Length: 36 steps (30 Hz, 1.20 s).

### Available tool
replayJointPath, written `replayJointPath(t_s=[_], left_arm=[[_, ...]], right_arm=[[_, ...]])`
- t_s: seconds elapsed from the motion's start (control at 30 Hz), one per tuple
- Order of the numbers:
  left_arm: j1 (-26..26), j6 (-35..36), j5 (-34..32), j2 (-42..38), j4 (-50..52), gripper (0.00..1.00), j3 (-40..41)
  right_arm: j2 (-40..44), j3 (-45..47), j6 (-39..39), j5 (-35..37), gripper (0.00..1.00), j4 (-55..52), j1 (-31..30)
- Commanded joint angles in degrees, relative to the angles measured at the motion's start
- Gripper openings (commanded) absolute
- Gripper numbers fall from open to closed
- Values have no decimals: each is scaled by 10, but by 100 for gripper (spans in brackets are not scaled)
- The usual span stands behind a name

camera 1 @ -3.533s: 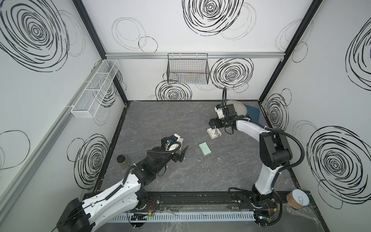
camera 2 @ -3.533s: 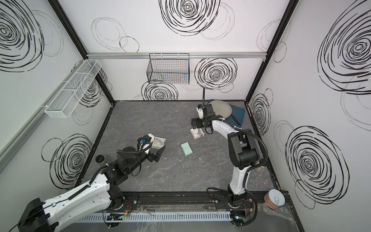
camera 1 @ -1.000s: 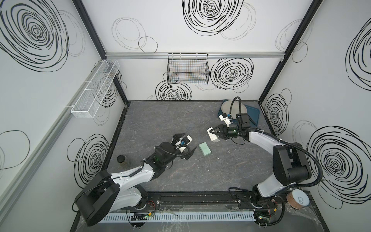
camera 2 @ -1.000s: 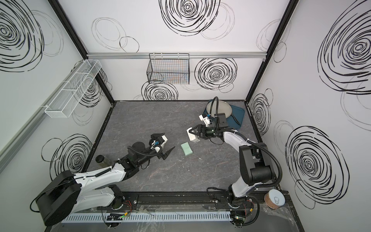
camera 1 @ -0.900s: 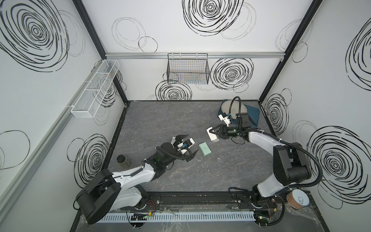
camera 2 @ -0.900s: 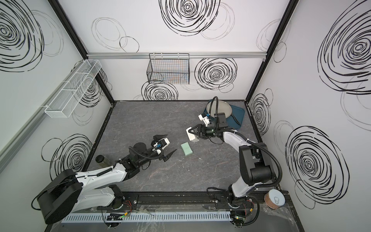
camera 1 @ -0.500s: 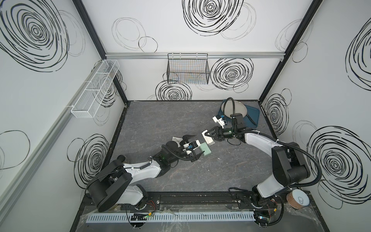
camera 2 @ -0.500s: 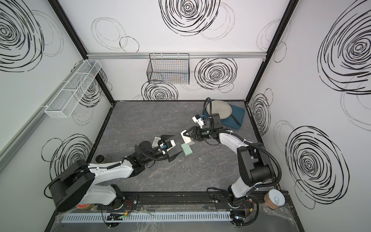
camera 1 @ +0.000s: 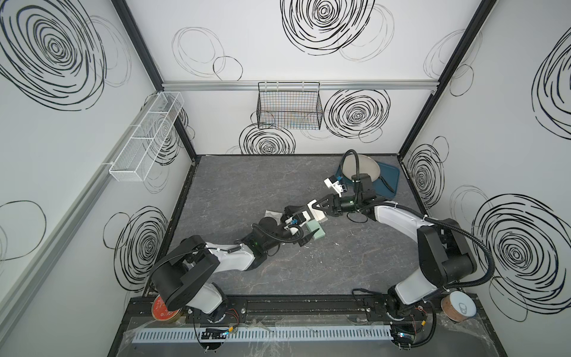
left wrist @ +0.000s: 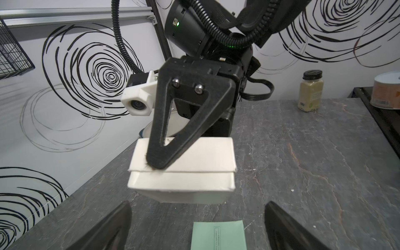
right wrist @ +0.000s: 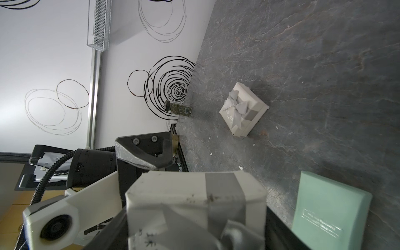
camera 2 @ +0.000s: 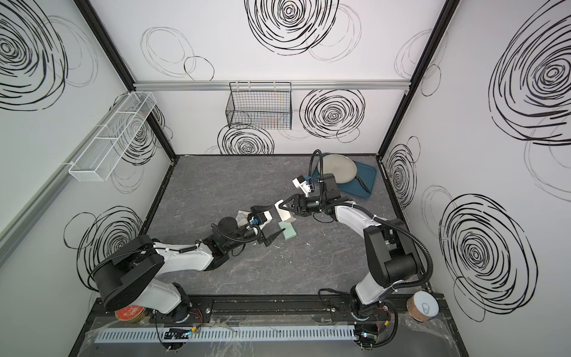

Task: Take the rings out of the lift-off lid box
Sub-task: Open the lid on the jewelry box.

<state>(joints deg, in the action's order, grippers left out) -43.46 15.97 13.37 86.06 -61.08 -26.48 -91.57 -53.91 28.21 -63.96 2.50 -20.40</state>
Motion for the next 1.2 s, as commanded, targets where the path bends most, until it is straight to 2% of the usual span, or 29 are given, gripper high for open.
replayJointPath(t_s=[0.0,0.47,0.87,1.17], left_arm=[[0,-18,-17,13,-57,97,-8],[21,-34,8,50,-90,92,-6],[35,-63,77,80,-130,88,-10],[36,-64,73,88,-124,81,-16]], right_arm=[[4,-9,11,-5,77,26,-6],[6,-8,10,-24,76,29,-9],[-3,-16,4,-29,76,23,-18],[-12,-24,-4,-29,76,11,-21]])
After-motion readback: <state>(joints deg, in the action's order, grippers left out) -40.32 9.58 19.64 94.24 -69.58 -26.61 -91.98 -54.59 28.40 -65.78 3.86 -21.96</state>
